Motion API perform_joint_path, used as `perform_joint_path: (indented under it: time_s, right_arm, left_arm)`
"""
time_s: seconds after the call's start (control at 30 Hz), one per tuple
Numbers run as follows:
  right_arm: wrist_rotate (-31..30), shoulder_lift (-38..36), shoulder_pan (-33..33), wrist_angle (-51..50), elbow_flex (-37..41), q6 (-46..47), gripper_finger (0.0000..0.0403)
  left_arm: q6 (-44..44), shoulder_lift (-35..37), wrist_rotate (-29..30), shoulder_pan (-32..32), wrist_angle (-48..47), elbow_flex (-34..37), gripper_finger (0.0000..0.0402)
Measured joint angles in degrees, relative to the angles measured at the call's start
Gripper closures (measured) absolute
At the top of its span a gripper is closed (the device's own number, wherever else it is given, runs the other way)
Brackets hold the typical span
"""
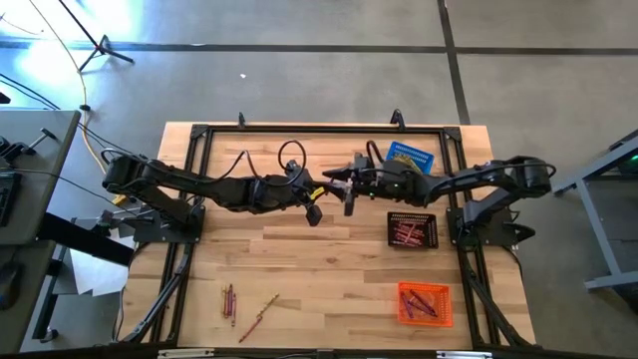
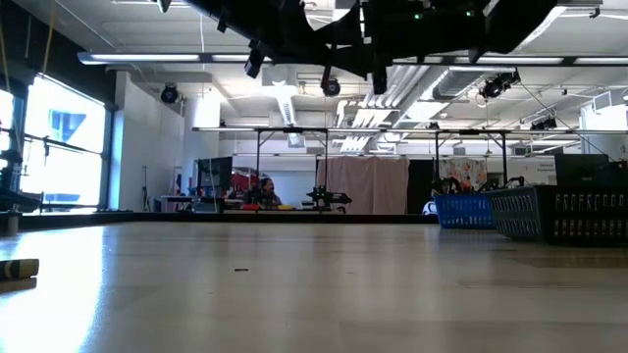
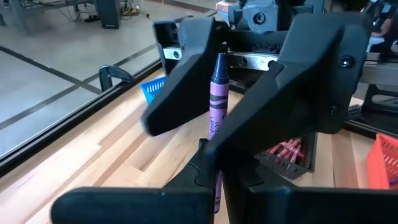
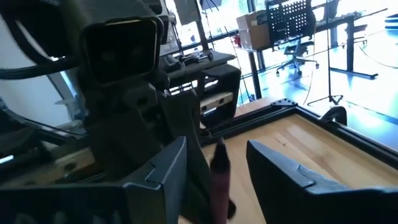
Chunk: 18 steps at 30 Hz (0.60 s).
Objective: Sort crayons
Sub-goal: Put the violet crayon into the orange bin
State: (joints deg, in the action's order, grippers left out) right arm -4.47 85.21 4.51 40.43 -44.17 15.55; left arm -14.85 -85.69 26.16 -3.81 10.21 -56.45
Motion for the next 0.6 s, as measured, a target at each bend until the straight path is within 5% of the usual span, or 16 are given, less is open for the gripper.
perform_joint_path:
  time_s: [0.17, 0.33, 0.6]
  right_arm:
    - [0.0, 1.2, 0.0, -2.6, -2.8, -0.1, 0.0297]
    - [0.0, 1.1, 0.0, -3.9, -3.1, -1.3, 0.0390]
    - [1.1, -2.7, 3.7, -13.8, -3.1, -1.1, 0.0399]
  left_arm:
    - [0.0, 0.0, 0.1, -0.2, -0.1, 0.0, 0.0401]
    - [0.5, 0.0, -0.1, -0.2, -0.1, 0.0, 0.0392]
    - [1.3, 0.0, -0.1, -0.2, 0.1, 0.0, 0.0360]
